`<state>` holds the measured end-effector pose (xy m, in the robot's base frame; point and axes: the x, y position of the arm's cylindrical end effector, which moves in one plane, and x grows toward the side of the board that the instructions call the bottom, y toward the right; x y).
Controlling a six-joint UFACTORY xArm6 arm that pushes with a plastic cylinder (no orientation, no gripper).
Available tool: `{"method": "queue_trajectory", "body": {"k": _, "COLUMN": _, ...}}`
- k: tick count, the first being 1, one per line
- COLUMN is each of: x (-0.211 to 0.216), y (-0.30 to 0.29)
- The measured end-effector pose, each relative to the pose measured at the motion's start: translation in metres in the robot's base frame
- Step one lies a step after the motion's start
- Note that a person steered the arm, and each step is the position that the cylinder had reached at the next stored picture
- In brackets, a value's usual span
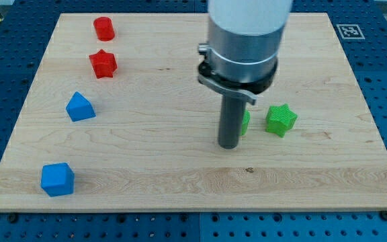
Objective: Push the green circle slightly towards the top of the board
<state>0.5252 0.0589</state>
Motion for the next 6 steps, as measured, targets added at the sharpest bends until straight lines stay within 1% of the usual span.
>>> {"method": "queue_trajectory", "body": {"k": 1, "x": 0.005, "y": 0.014}}
{"method": "queue_trajectory", "body": {"k": 3, "x": -0.016, "y": 0.014}}
{"method": "queue_trajectory", "body": {"k": 6, "x": -0.020, "y": 0.014}}
